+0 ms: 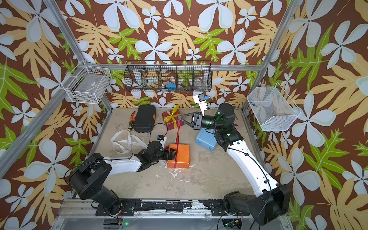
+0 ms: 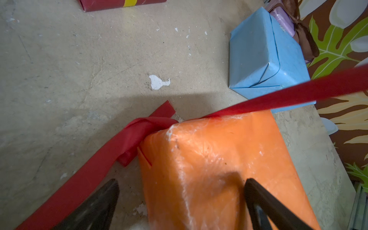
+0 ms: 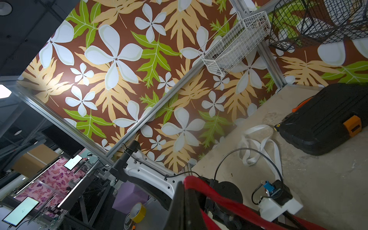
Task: Untie the ribbon bows on the gift boxes
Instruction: Pull the ribbon from the gift box.
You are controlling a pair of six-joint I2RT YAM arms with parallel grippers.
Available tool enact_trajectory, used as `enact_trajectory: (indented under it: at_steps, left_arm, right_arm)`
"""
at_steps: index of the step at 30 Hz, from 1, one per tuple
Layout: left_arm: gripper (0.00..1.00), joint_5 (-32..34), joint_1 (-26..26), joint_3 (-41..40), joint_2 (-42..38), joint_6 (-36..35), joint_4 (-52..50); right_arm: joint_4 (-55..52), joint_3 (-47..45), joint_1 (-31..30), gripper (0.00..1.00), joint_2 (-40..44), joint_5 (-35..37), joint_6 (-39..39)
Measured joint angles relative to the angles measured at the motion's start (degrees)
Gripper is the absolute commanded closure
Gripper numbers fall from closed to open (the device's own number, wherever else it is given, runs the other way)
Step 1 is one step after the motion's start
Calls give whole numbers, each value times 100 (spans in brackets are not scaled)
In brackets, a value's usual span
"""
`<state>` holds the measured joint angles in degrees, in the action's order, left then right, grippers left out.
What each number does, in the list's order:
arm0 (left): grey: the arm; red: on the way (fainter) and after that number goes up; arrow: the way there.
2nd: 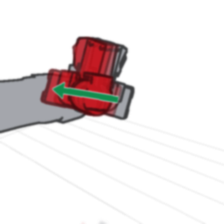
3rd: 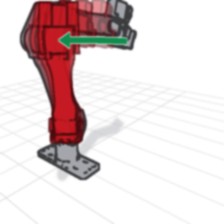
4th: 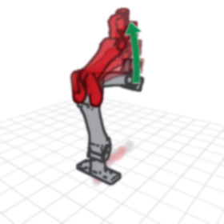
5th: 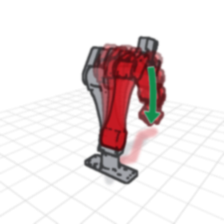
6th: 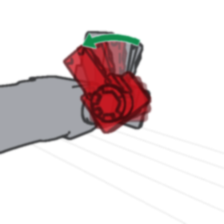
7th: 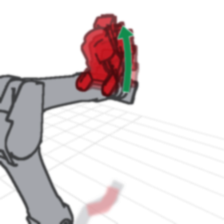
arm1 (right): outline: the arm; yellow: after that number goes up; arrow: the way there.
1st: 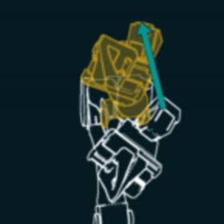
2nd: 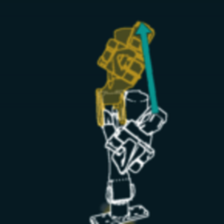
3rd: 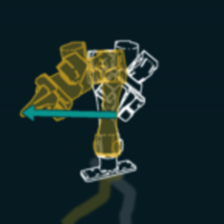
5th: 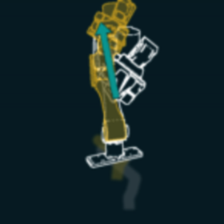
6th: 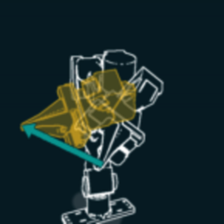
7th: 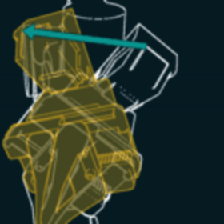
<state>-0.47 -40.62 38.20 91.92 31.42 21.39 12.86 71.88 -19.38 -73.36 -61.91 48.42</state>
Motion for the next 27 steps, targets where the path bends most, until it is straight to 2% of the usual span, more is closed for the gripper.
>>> enact_trajectory:
  at_steps: [7,27]
  left_arm:
    - [0,61,2,11,-66,-39,-133]
    - [0,85,7,4,22,-44,7]
  right_arm:
    - [-417,503,85,100,-31,74,-219]
    - [-699,2127,605,100,-369,66,-107]
